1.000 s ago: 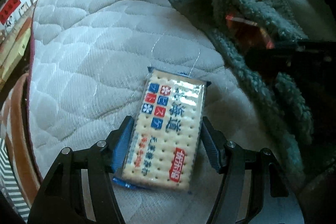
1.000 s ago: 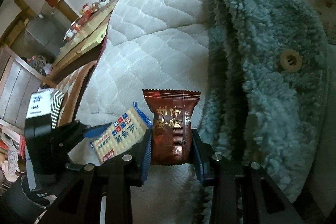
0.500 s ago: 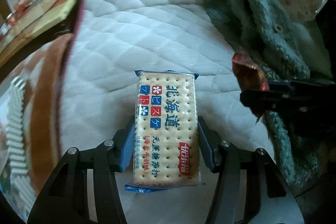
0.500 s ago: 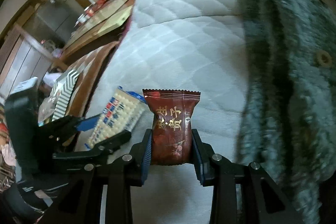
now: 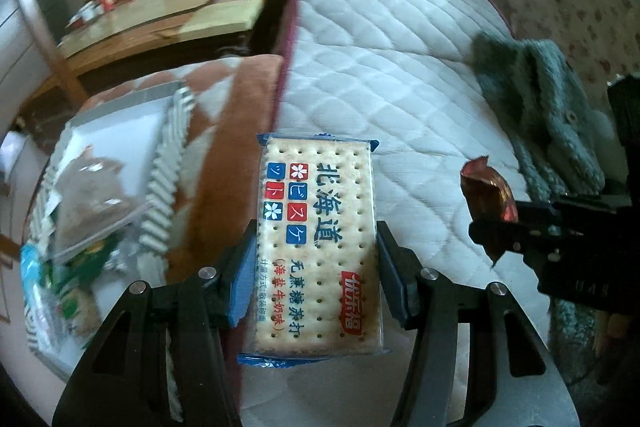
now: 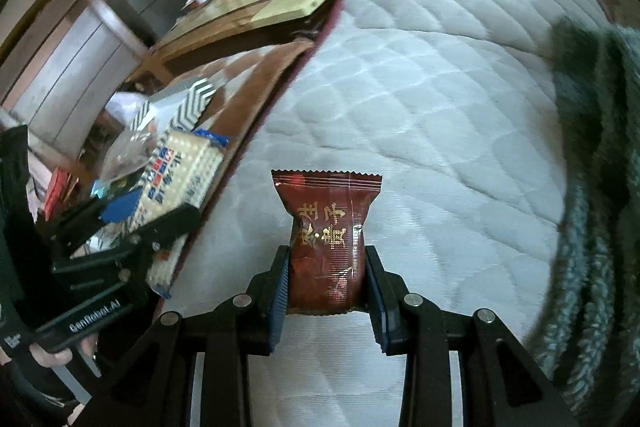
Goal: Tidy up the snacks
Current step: 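Carry the cracker pack and red candy over the white tray with both grippers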
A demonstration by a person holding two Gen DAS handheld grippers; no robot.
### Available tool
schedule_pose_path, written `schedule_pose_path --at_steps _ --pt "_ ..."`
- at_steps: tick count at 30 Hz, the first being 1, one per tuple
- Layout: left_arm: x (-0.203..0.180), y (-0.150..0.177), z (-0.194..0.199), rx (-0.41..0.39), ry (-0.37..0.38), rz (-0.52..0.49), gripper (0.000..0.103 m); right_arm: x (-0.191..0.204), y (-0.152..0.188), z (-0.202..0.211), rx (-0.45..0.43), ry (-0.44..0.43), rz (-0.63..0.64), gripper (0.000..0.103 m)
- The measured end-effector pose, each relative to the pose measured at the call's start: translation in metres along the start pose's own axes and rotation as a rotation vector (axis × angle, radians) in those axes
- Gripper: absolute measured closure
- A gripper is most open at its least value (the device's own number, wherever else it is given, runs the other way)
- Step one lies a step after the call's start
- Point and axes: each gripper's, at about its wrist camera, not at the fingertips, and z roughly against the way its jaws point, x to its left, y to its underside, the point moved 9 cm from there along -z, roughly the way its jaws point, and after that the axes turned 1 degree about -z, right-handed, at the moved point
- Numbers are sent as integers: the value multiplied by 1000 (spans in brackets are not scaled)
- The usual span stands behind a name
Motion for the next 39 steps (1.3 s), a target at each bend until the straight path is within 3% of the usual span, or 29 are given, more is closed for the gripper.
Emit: schedule_pose_path --at_steps 21,39 --pt "137 19 46 -69 -150 205 49 149 -23 -39 68 -63 273 69" --pt "237 46 43 -49 -232 372 49 249 -36 -104 167 -98 452 69"
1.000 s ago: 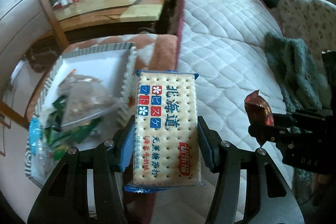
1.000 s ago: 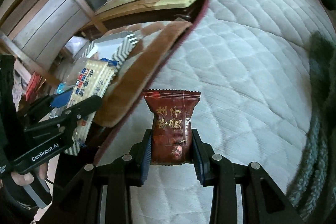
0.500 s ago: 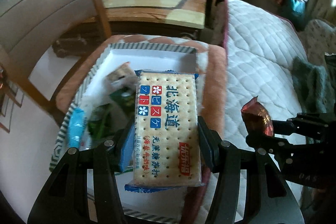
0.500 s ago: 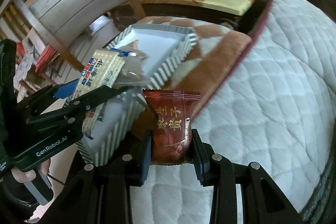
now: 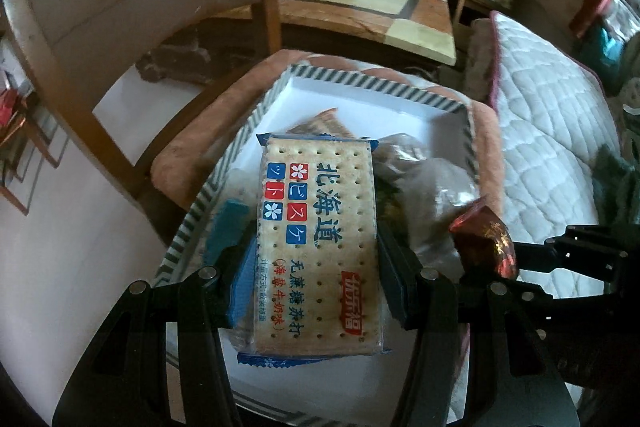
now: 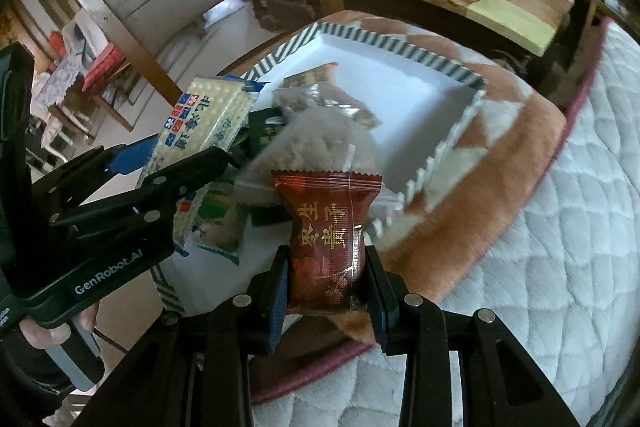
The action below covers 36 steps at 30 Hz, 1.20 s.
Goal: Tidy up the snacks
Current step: 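Carry the cracker pack and red candy over the white tray with both grippers, then open both grippers to drop the cracker pack and candy into the tray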
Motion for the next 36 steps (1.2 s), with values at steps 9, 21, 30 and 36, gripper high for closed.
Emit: schedule_pose_path --at_steps 9,21,30,36 --pt "17 -3 -20 33 -17 42 49 19 -21 -31 45 6 55 69" --pt "16 -4 -24 16 -33 49 45 36 -12 -39 46 -66 46 55" --pt "11 0 -1 -28 -30 24 45 36 0 -12 -17 -73 29 54" --pt "-1 4 30 -65 -13 31 45 21 8 31 -141 8 2 50"
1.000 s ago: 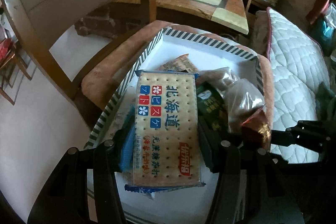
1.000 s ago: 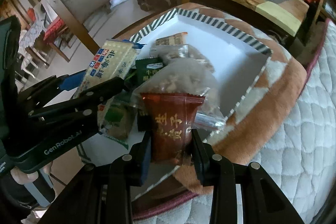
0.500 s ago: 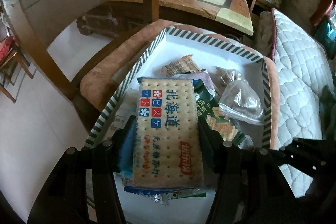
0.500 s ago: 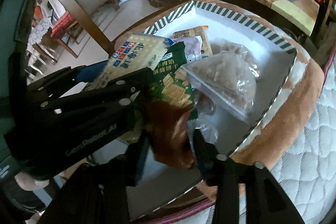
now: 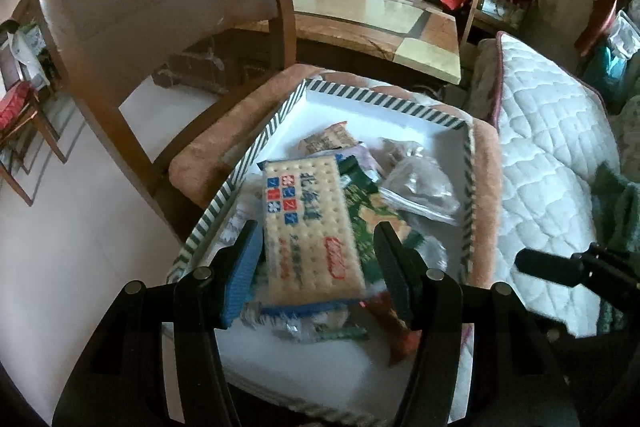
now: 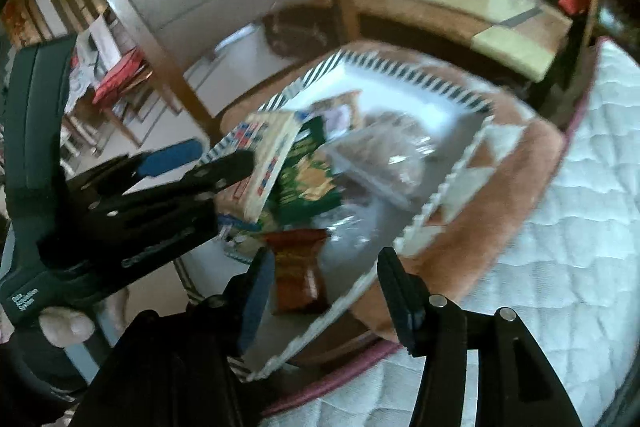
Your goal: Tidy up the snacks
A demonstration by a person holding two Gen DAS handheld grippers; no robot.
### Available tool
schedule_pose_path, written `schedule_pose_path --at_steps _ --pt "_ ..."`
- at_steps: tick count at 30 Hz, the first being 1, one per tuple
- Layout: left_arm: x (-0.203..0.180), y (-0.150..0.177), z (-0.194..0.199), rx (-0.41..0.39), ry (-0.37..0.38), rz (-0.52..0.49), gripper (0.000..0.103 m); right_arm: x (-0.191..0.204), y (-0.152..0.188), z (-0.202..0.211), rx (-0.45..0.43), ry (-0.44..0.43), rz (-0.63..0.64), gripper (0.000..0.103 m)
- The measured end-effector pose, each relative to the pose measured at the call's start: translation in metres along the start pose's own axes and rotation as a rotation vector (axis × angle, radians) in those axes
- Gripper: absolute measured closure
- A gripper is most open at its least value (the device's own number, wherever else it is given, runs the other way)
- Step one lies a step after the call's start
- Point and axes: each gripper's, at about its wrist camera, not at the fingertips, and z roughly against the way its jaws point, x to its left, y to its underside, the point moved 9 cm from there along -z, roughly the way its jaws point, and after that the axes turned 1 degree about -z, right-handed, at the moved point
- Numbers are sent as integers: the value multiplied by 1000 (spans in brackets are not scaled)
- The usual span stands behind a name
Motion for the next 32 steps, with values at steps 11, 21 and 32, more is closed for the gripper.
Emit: schedule_pose_path --at_steps 11,21,32 --pt "-17 1 49 -69 7 -6 45 -15 28 38 -24 36 -27 50" --pt "-27 7 63 -85 20 -21 45 -14 36 52 -37 31 -24 50" --pt "-54 8 70 -119 26 -88 45 -30 45 64 -52 43 -56 49"
